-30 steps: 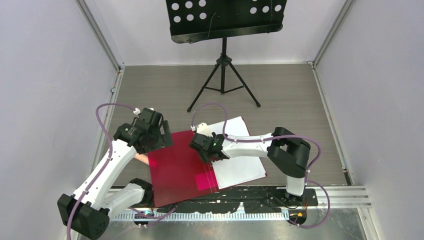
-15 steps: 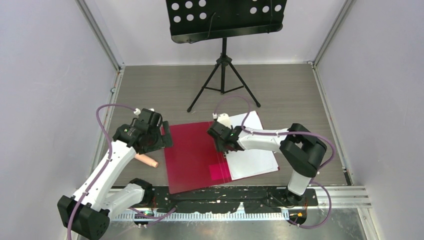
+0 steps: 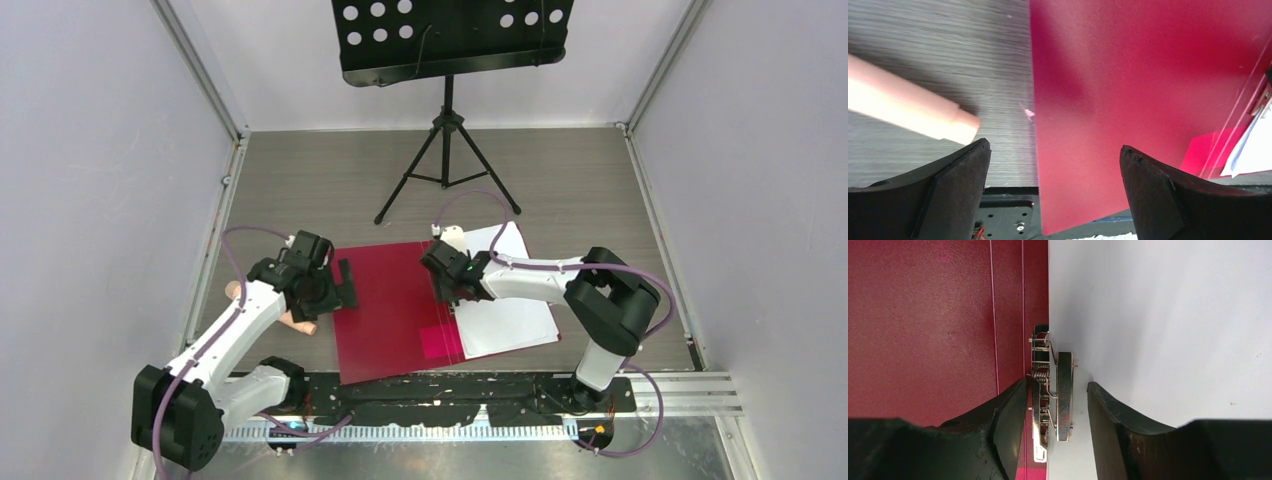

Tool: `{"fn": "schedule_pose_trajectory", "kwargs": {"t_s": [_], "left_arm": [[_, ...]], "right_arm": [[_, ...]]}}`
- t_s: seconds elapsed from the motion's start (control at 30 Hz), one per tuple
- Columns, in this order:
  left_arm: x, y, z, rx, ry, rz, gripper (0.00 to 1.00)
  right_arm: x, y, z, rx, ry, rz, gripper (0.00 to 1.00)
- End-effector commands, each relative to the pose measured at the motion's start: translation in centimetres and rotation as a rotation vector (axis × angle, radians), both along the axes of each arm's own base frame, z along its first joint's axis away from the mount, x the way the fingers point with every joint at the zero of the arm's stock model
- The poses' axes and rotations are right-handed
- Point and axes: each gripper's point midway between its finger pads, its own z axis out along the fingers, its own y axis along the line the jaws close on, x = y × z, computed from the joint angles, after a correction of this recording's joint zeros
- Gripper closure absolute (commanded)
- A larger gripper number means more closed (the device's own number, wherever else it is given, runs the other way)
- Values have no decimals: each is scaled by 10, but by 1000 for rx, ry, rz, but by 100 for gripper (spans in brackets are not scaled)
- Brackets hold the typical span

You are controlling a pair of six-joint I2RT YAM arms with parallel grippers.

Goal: Put the files into the folder

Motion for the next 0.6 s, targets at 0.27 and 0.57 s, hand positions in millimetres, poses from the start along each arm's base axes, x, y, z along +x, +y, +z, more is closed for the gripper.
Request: {"fn": "schedule_pose_trajectory", "kwargs": {"t_s": [0.27, 0.57], "left_arm": [[10, -29, -33, -130, 38, -61, 0], [10, -50, -43, -234, 63, -97, 0]], "right_arm": [[-11, 1, -1, 64, 59, 25, 46], [-13, 8, -1, 99, 74, 34, 45]]}}
